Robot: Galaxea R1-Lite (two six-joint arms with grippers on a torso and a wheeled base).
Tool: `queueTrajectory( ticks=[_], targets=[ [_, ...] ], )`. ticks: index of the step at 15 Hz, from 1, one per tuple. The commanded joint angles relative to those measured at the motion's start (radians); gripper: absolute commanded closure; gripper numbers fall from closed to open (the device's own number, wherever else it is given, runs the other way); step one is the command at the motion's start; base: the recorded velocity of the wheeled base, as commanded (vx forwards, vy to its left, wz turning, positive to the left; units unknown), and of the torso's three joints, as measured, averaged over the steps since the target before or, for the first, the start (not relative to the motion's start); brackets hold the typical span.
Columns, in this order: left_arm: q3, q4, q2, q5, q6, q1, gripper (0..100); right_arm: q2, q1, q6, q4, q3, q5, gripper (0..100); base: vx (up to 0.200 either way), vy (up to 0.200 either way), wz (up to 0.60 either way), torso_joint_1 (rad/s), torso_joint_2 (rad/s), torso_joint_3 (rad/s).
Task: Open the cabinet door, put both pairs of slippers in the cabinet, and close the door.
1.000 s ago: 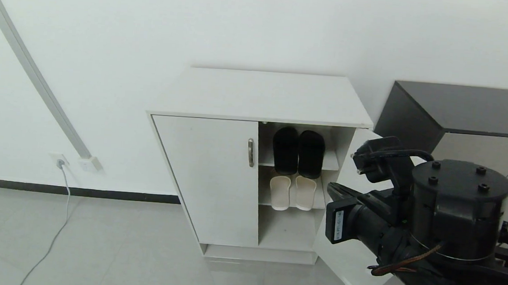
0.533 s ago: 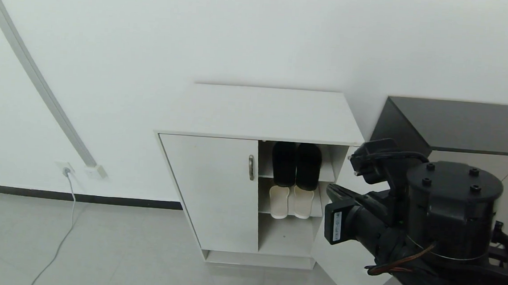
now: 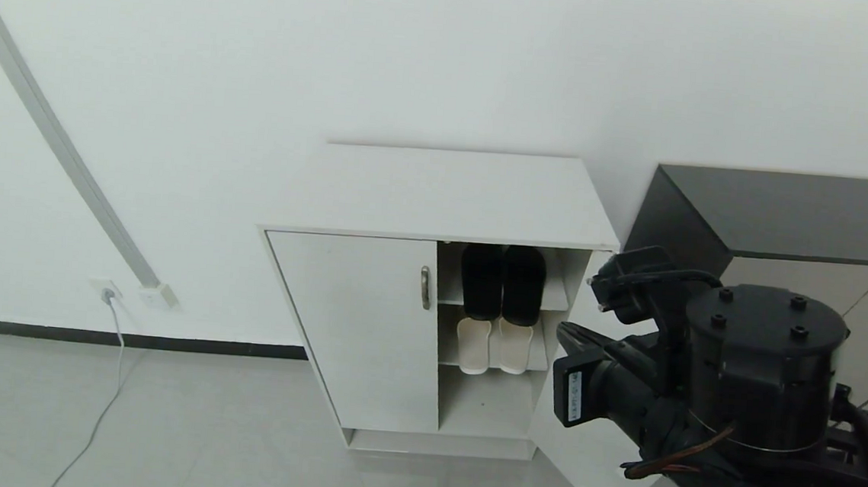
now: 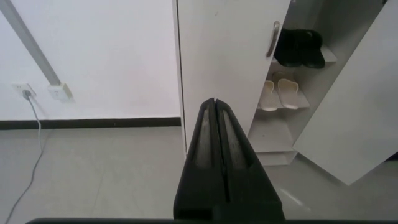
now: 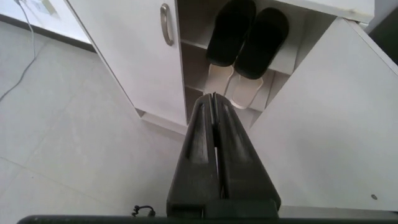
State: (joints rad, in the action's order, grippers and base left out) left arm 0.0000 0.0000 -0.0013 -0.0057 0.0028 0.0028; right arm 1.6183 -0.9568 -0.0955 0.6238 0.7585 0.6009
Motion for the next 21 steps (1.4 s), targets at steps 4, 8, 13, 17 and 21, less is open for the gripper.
queueTrajectory(
  ticks=[4,8,13,17,21],
  targets=[
    [0.000,0.000,0.001,0.000,0.000,0.000,100,0.002,0.009,0.002,0.002,-0.001,0.000,100,0.000,0.000,-0.60,0.008,0.00,0.000],
    [0.000,0.000,0.001,0.000,0.000,0.000,100,0.017,0.064,0.007,0.004,0.007,-0.001,100,0.000,0.000,0.00,0.000,0.00,0.000],
    [0.000,0.000,0.001,0.000,0.000,0.000,100,0.106,0.237,0.008,0.010,0.101,-0.049,100,0.000,0.000,0.00,0.000,0.00,0.000],
    [0.000,0.000,0.001,-0.002,0.002,0.000,100,0.170,0.300,0.008,0.010,0.176,-0.067,100,-0.100,0.000,0.00,0.000,0.00,-0.001],
    [0.000,0.000,0.001,-0.002,0.002,0.000,100,0.233,0.349,0.007,0.011,0.240,-0.087,100,-0.050,0.000,0.00,-0.001,0.00,0.001]
  ],
)
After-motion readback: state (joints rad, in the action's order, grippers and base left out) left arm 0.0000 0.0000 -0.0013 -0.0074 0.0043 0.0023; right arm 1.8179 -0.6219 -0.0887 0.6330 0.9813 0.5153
